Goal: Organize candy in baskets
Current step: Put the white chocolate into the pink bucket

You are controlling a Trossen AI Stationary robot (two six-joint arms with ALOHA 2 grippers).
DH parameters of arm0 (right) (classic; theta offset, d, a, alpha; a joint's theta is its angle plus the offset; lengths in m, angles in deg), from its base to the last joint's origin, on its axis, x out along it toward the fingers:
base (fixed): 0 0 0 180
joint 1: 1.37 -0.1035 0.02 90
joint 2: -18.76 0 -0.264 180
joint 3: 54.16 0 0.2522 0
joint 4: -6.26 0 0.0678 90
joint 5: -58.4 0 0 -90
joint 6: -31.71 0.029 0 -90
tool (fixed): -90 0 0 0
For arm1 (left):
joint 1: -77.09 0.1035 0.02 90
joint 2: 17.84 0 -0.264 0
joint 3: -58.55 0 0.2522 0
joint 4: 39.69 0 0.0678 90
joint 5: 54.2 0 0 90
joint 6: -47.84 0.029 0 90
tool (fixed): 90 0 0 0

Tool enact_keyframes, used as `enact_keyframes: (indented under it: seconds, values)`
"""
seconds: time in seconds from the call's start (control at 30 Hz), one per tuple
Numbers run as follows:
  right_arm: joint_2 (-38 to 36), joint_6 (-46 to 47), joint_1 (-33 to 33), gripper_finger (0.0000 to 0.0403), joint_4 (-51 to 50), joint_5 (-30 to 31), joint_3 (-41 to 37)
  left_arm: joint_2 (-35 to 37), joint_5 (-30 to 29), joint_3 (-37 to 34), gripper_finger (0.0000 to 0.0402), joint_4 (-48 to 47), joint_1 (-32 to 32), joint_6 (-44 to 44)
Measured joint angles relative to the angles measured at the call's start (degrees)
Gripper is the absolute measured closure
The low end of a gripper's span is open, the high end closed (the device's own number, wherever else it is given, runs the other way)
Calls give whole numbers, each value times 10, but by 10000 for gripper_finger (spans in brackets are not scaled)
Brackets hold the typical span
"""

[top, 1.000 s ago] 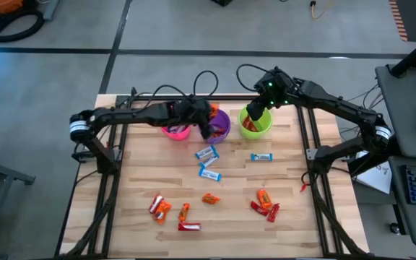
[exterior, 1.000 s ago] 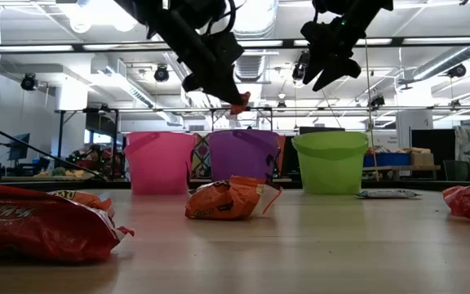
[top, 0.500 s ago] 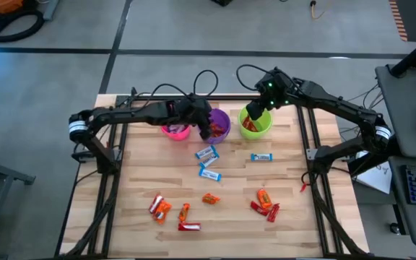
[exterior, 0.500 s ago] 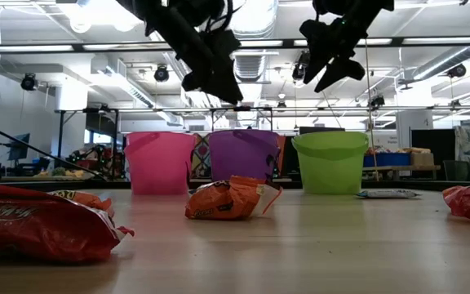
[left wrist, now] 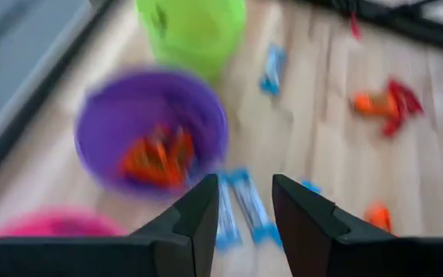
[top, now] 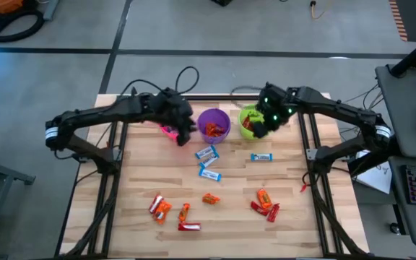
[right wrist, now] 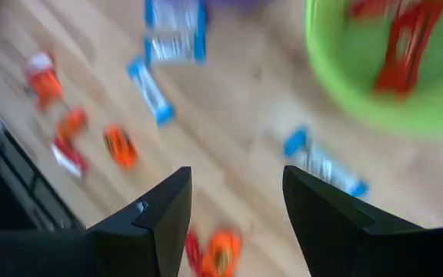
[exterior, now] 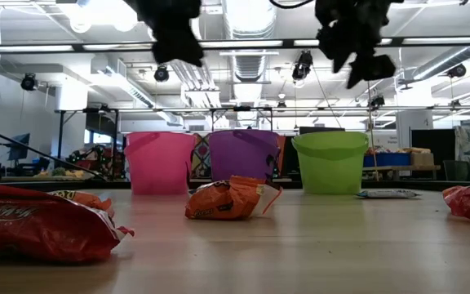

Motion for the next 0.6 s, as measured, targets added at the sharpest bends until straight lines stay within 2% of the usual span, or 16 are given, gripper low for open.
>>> enact_keyframes:
  seconds: [0.13, 0.3, 0.43, 0.6]
  values:
    - [0, 36, -56, 207, -58, -1, 0, 32, 6, 0, 294, -95, -15, -10]
    - [0, 107, -127, 207, -66, 4, 0, 64, 7, -4, 294, -153, -47, -10]
    - [0, 153, -176, 207, -59, 50, 0, 88, 7, -20, 294, -156, -80, -10]
    - [5, 165, -224, 207, -29, 93, 0, 121, 8, -80, 294, -116, -119, -31]
